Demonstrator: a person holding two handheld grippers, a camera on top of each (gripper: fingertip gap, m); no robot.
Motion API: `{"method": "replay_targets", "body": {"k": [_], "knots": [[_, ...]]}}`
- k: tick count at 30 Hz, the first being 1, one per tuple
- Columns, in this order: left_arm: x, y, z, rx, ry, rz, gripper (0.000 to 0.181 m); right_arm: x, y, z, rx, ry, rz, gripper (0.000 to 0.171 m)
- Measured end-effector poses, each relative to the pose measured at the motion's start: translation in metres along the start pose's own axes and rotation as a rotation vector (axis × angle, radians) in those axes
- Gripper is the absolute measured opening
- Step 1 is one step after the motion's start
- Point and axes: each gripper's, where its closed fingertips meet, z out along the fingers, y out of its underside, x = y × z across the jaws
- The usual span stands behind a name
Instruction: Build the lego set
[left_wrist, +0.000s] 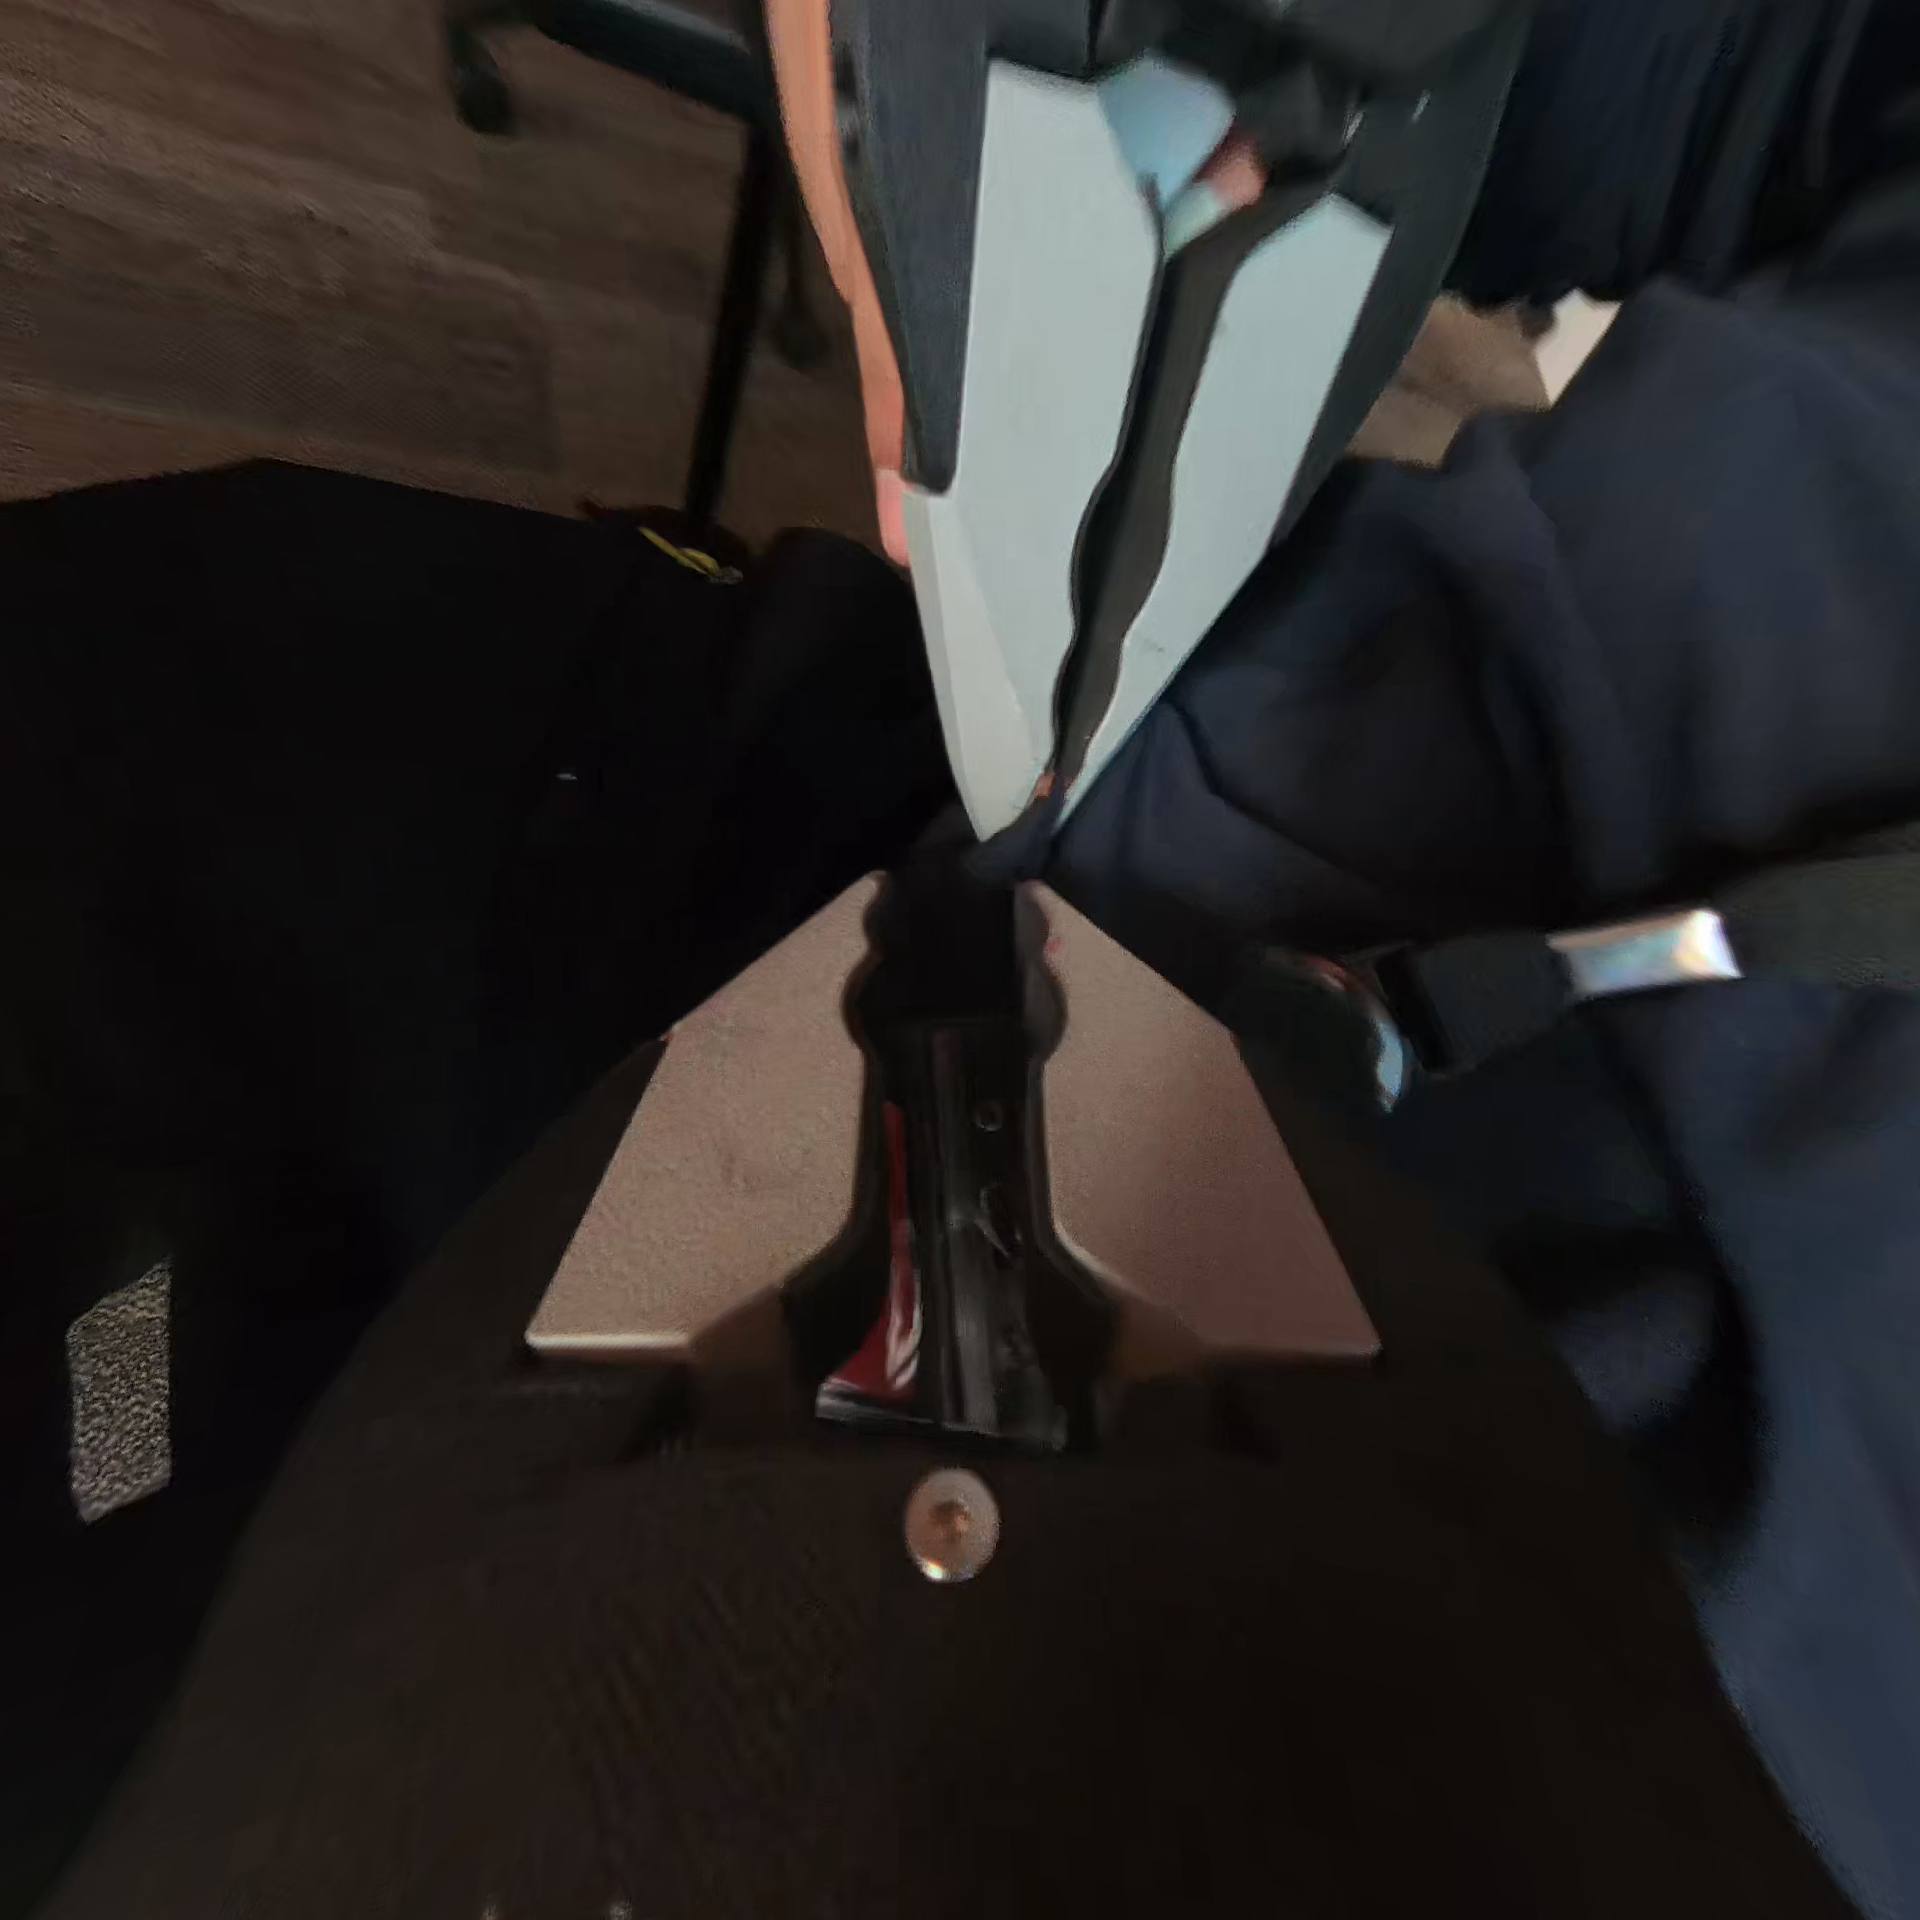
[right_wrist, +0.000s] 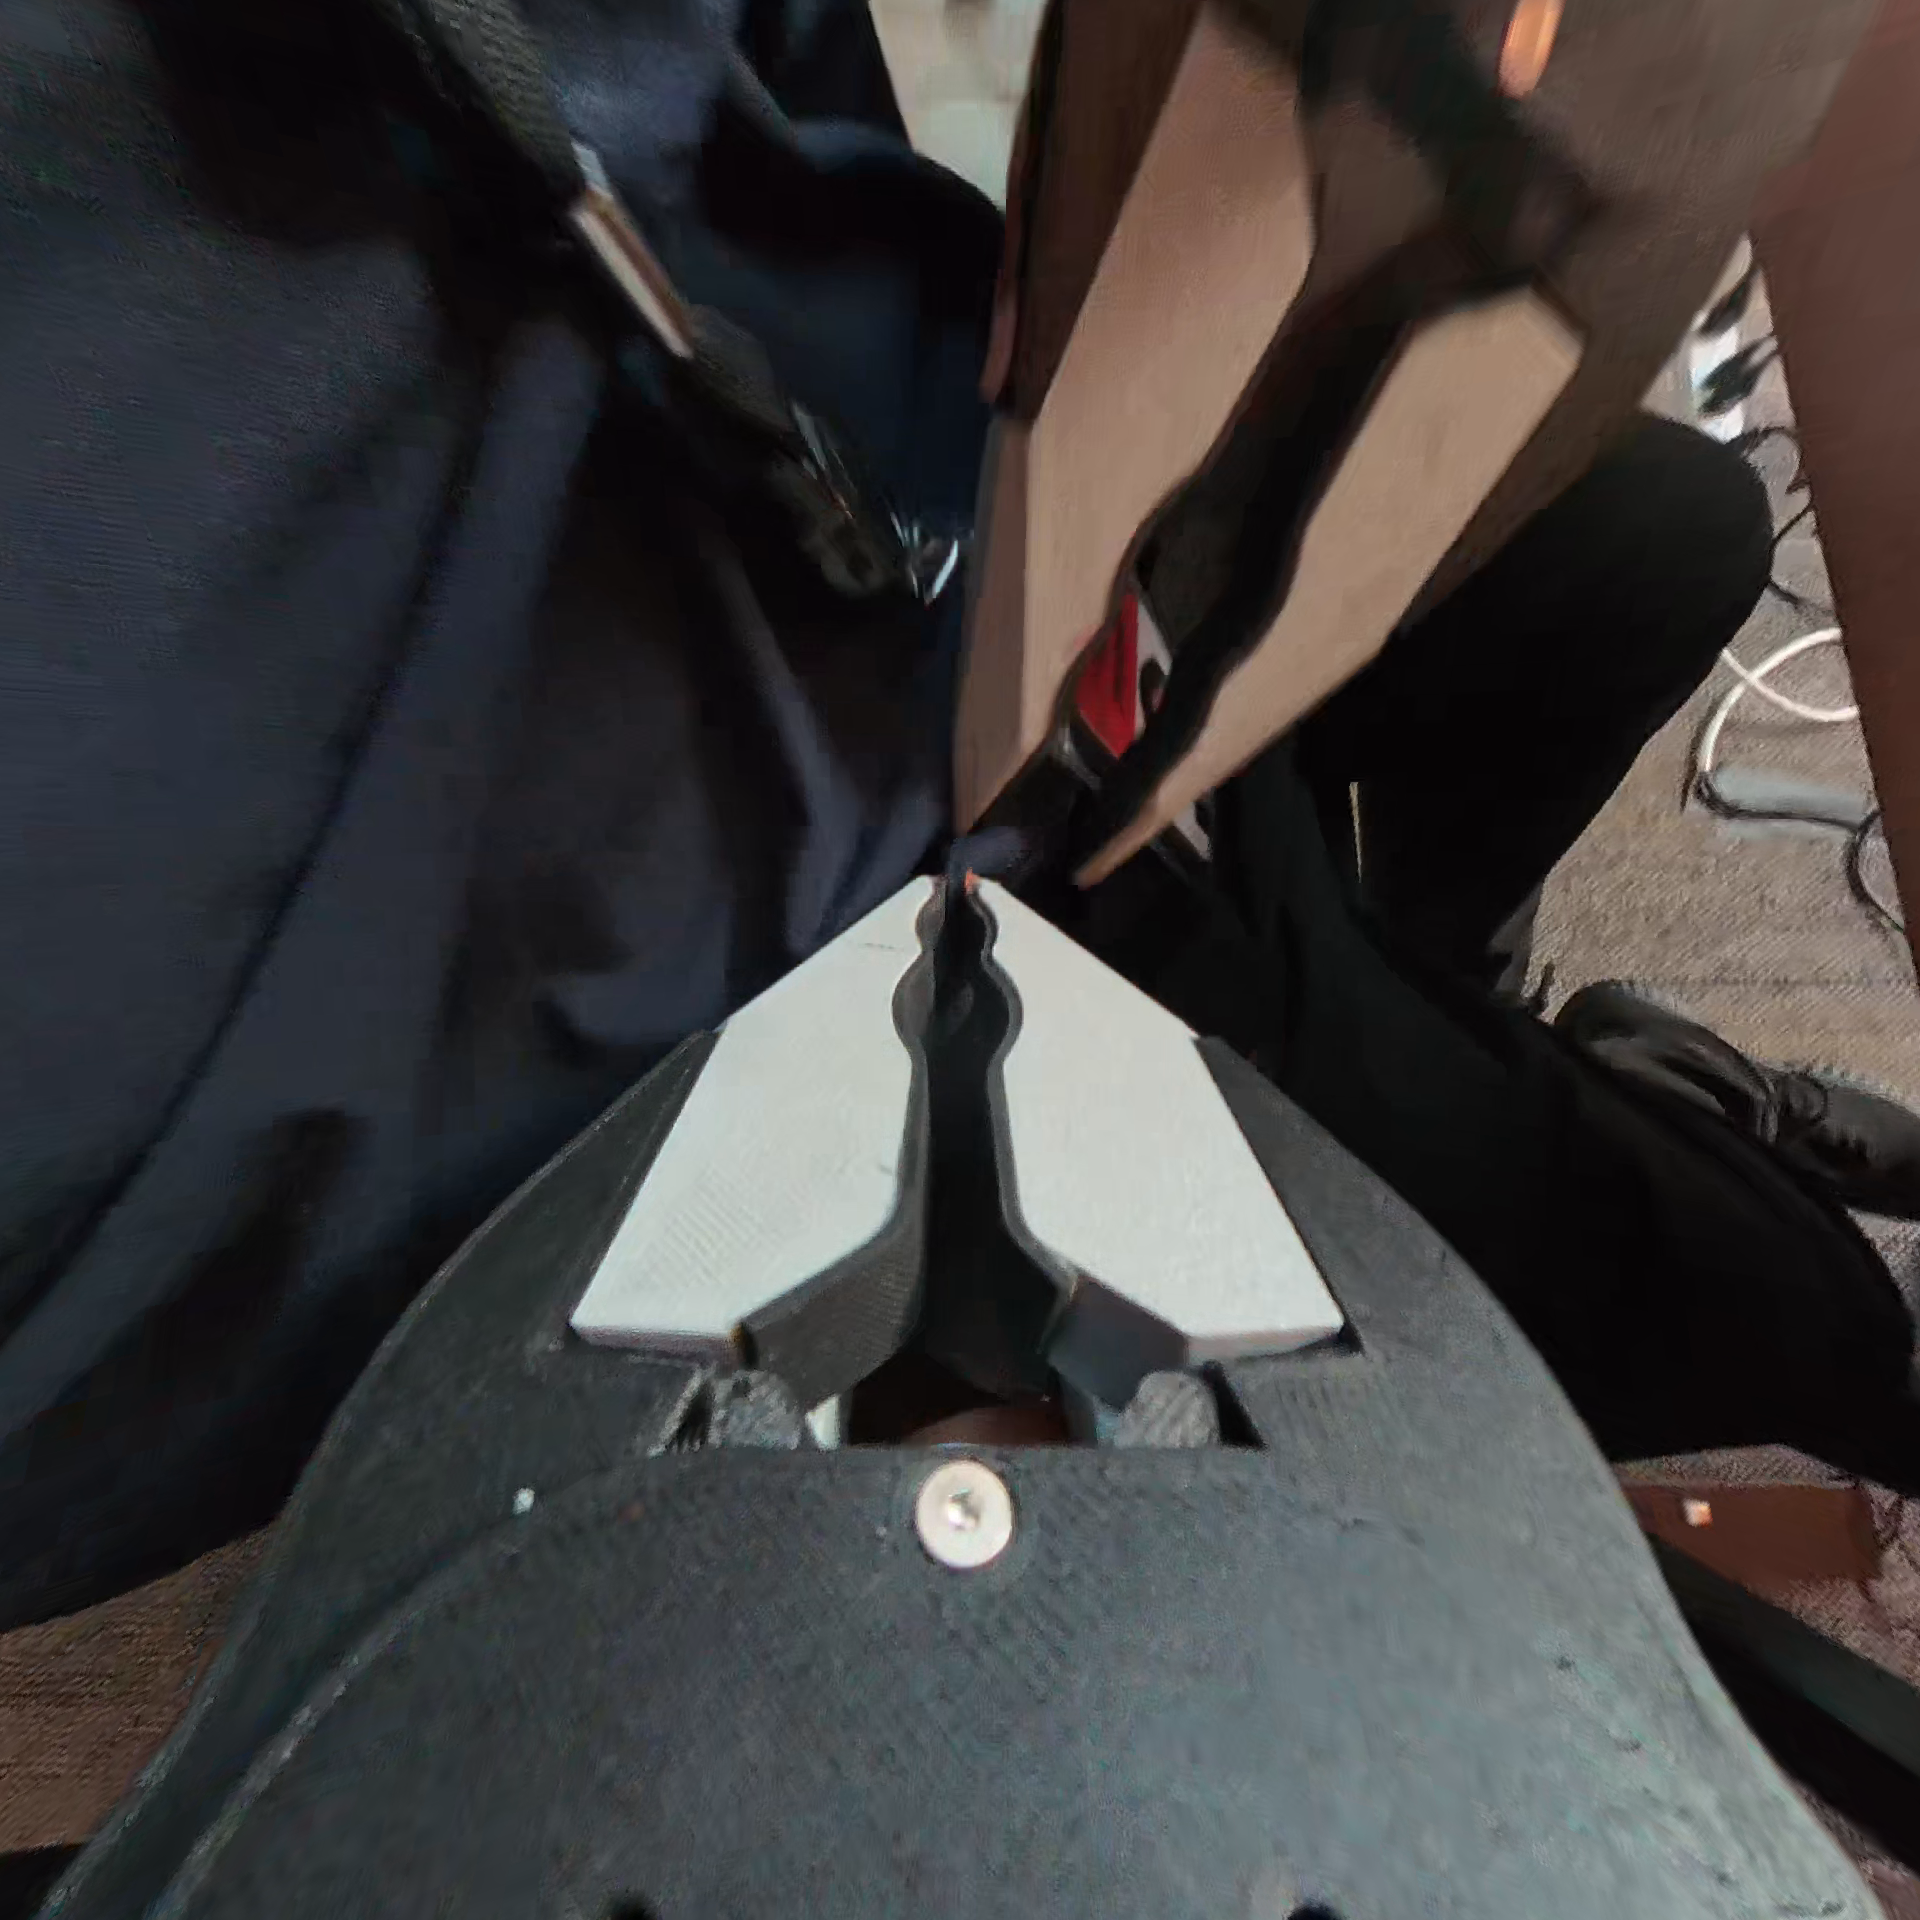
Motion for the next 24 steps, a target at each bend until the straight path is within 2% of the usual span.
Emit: {"method": "replay_targets", "body": {"k": [1, 5, 8, 10, 12, 18, 21, 23, 24], "knots": [[0.002, 0.003, 0.009, -0.038, 0.029, 0.008, 0.024, -0.002, -0.001, -0.001, 0.010, -0.004, -0.018, 0.000], [0.004, 0.000, 0.015, -0.059, 0.084, 0.024, 0.001, 0.005, 0.006, -0.003, -0.021, 0.025, -0.006, 0.000], [-0.005, 0.004, 0.016, -0.059, 0.058, -0.022, 0.001, 0.028, 0.002, -0.011, 0.013, 0.119, 0.029, 0.011], [-0.015, 0.006, 0.019, -0.061, 0.022, -0.055, 0.001, 0.056, 0.014, -0.026, -0.062, 0.245, 0.002, 0.000], [-0.023, 0.014, 0.026, -0.107, -0.017, -0.037, 0.001, 0.080, 0.030, -0.038, -0.142, 0.347, -0.035, 0.000], [-0.029, 0.014, 0.031, -0.137, -0.052, -0.012, 0.001, 0.079, 0.075, -0.013, -0.359, 0.181, -0.005, 0.003], [-0.034, 0.017, 0.032, -0.143, -0.081, 0.014, 0.000, 0.085, 0.076, -0.003, -0.382, 0.161, -0.049, 0.003], [-0.034, 0.016, 0.030, -0.133, -0.080, -0.004, 0.001, 0.094, 0.083, 0.000, -0.428, 0.183, -0.041, 0.010], [-0.033, 0.015, 0.029, -0.126, -0.077, -0.007, 0.001, 0.095, 0.087, 0.001, -0.457, 0.185, -0.037, 0.019]]}}
